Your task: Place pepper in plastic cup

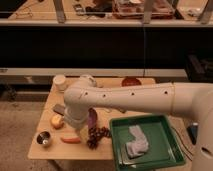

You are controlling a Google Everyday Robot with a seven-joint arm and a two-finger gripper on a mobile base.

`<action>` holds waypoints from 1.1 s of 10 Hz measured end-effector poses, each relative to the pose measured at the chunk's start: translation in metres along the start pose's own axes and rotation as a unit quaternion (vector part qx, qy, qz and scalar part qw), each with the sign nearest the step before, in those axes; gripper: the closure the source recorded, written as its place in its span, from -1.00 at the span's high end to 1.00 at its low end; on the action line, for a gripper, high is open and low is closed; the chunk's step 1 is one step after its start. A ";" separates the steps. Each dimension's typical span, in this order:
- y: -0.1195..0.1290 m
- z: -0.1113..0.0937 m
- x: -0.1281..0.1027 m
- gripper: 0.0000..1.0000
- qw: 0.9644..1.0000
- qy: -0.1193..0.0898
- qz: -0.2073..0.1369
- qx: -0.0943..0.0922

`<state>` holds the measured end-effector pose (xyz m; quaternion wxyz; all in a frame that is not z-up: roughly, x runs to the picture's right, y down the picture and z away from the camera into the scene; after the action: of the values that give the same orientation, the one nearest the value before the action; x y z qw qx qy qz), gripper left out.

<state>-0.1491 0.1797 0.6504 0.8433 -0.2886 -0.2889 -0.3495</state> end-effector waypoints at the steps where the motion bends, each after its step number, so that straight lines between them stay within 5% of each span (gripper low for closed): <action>1: -0.002 0.002 0.002 0.60 1.000 -0.004 0.008 -0.003; 5: -0.027 0.028 0.000 0.60 0.999 -0.011 0.029 -0.018; 11: -0.033 0.086 0.000 0.60 0.995 -0.022 0.088 -0.045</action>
<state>-0.1984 0.2195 0.7175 0.8505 -0.3576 -0.2648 -0.2803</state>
